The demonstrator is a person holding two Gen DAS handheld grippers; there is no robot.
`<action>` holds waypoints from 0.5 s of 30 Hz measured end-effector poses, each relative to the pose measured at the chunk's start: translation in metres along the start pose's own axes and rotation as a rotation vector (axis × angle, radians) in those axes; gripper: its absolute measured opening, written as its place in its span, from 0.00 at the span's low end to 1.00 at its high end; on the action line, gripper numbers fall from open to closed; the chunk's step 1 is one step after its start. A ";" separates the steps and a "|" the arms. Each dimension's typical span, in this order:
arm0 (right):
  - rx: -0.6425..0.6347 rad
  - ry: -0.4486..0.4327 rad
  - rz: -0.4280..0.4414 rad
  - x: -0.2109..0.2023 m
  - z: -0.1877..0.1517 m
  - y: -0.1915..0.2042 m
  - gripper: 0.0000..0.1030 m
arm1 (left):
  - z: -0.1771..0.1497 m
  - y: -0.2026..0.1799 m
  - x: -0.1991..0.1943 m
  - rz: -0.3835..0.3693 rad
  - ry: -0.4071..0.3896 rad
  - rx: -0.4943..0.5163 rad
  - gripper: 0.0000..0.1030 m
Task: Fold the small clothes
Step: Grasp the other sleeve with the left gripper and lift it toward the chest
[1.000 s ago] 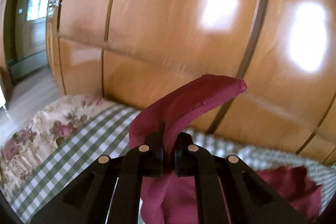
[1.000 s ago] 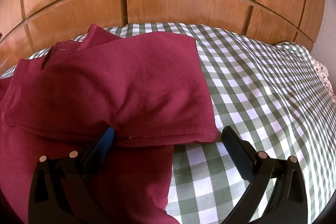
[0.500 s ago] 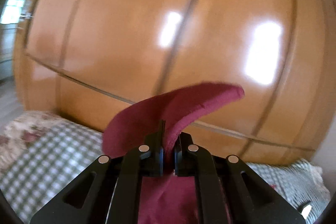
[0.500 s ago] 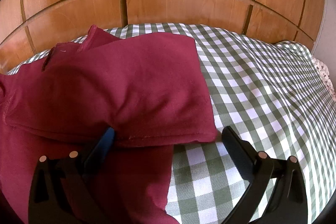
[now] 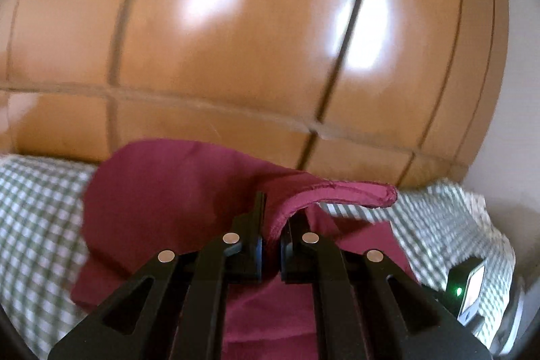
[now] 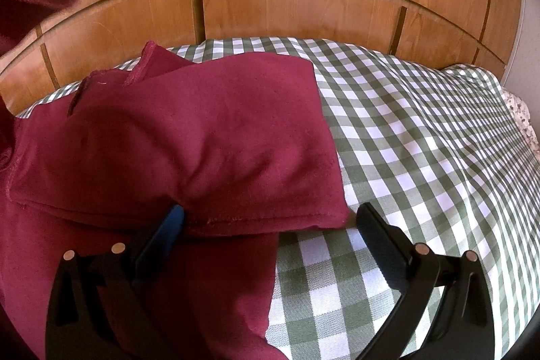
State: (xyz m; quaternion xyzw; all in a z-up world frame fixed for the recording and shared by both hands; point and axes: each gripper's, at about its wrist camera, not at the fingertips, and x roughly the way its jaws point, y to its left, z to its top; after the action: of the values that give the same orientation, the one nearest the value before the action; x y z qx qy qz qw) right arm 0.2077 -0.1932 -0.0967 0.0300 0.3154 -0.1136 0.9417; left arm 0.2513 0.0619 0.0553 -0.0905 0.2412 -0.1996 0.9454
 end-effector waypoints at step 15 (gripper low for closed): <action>0.001 0.003 0.002 0.000 0.000 0.000 0.98 | -0.066 -0.024 0.039 -0.092 0.235 0.046 0.82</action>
State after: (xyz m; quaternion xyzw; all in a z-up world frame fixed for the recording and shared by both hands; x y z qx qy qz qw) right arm 0.2079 -0.1933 -0.0969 0.0312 0.3166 -0.1130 0.9413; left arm 0.2421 0.0183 -0.0124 -0.0557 0.3413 -0.2575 0.9023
